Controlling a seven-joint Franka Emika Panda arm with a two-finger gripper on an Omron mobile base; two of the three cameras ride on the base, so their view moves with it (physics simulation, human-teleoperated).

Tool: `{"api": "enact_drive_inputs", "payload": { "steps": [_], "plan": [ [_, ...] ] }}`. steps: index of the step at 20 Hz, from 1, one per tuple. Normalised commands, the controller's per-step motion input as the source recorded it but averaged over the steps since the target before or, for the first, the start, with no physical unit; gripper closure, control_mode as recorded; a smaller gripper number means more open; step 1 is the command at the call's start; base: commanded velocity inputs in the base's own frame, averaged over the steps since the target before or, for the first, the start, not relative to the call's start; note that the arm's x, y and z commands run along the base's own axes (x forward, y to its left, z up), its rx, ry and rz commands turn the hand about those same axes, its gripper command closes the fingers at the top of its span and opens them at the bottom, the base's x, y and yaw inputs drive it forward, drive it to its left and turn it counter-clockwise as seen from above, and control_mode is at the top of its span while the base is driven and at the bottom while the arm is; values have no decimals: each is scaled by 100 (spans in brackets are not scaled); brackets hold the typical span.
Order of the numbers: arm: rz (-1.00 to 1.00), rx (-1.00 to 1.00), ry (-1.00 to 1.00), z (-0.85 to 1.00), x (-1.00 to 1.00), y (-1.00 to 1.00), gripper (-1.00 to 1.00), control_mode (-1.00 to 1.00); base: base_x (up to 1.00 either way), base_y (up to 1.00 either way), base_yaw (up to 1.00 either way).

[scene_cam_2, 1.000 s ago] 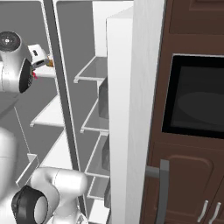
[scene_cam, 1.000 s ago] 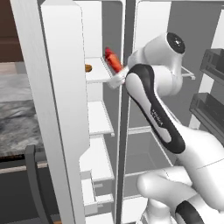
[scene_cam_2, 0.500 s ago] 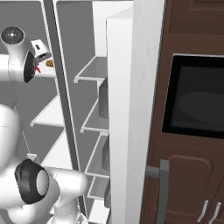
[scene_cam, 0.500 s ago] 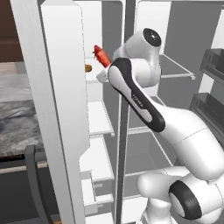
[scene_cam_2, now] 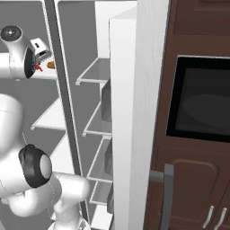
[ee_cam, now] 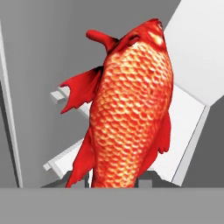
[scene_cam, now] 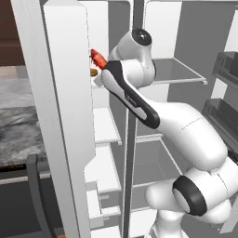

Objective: There's a fish in the fridge that needs to be moved to the freezer for freezing. Pick up the fish from the fridge, place it on any shelf in the freezer, and close the fridge and freezer doors when done.

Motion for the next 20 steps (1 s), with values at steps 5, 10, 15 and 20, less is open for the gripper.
{"api": "enact_drive_inputs", "payload": {
  "steps": [5, 10, 15, 20],
  "plan": [
    [0, -6, 0, -14, 22, 6, 100, -100, 0, 0, 0],
    [0, -9, 0, -26, 32, 11, 100, -100, 0, 0, 0],
    [0, -5, 0, -13, 40, 5, 100, -100, 0, 0, 0],
    [0, 0, 1, 0, 57, 0, 100, -100, 0, 0, 0]
  ]
}}
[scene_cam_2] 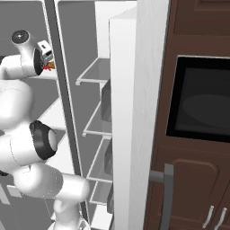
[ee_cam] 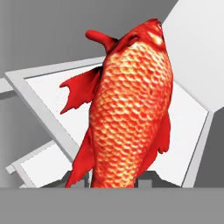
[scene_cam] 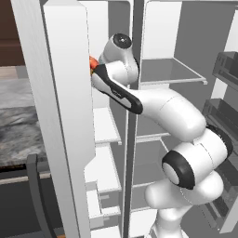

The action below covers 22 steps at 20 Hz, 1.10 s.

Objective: There's a fish in the fridge that needs to be moved to the freezer for freezing. Pick up the fish from the fridge, place it on any shelf in the freezer, and close the fridge and freezer doors when done.

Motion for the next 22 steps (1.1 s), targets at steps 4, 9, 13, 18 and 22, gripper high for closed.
{"api": "enact_drive_inputs", "payload": {
  "steps": [4, 9, 13, 18, 22],
  "plan": [
    [0, -3, 1, 0, 54, 8, 100, -100, 0, 0, 0],
    [-2, -9, 0, -4, 44, 28, 100, -100, 0, 0, 0],
    [-2, -10, 3, -23, 30, 23, 100, -100, 0, 0, 0],
    [-1, -7, 1, -38, 27, 5, 100, -100, 0, 0, 0],
    [0, -5, 0, -27, 24, 0, 100, -100, 0, 0, 0]
  ]
}}
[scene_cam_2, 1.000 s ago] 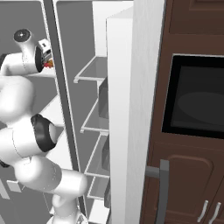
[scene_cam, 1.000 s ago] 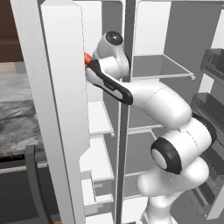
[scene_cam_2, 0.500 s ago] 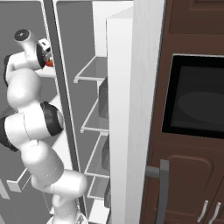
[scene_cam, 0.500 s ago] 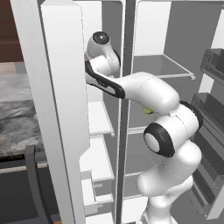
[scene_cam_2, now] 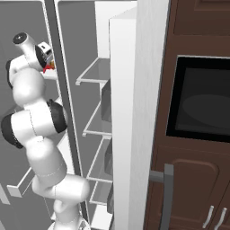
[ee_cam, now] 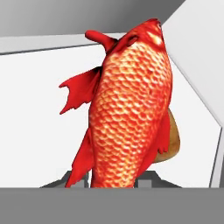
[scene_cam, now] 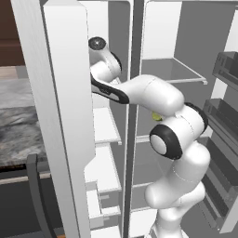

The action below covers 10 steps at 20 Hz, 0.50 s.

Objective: There's a fish in the fridge that needs to be moved to the freezer for freezing. Pick up the fish from the fridge, place it on any shelf in the freezer, and close the fridge and freezer doors when done.

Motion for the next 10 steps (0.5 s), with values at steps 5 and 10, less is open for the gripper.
{"api": "enact_drive_inputs", "payload": {
  "steps": [5, 10],
  "plan": [
    [0, -1, 0, -8, 35, 0, 100, -100, 0, 0, 0],
    [0, 0, 0, -16, 47, 0, -100, -100, 0, 0, 0]
  ]
}}
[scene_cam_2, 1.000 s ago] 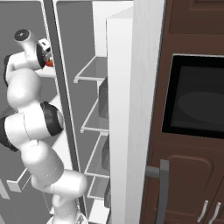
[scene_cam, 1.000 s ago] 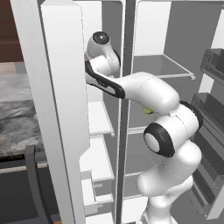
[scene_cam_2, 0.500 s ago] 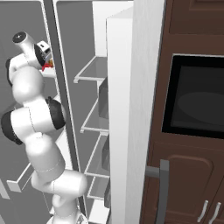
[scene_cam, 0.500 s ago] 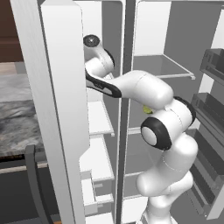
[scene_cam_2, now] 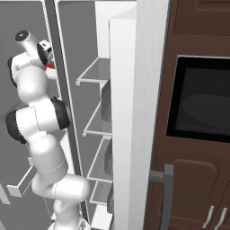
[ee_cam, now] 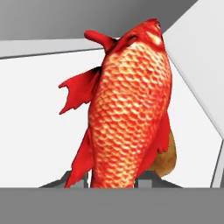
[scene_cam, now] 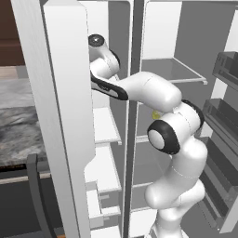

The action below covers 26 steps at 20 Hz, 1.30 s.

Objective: There's a fish in the fridge that needs to be moved to the freezer for freezing. Pick up the fish from the fridge, place it on any shelf in the freezer, and close the fridge and freezer doors when done.

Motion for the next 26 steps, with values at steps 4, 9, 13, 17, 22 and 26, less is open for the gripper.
{"api": "enact_drive_inputs", "payload": {
  "steps": [4, 9, 13, 17, 22, 26],
  "plan": [
    [0, 0, 0, -16, 48, 0, -100, -100, 0, 0, 0],
    [0, -1, 0, -11, 26, 2, -100, -100, 0, 0, 0],
    [-5, 0, 1, 0, 7, 5, -100, -100, 0, 0, 0],
    [-6, 0, 0, 0, -4, 3, -100, -100, 0, 0, 0],
    [0, 0, 0, 0, -32, 0, -100, -100, 0, 0, 0],
    [0, 0, 0, 0, -43, 0, -100, -100, 0, 0, 0]
  ]
}}
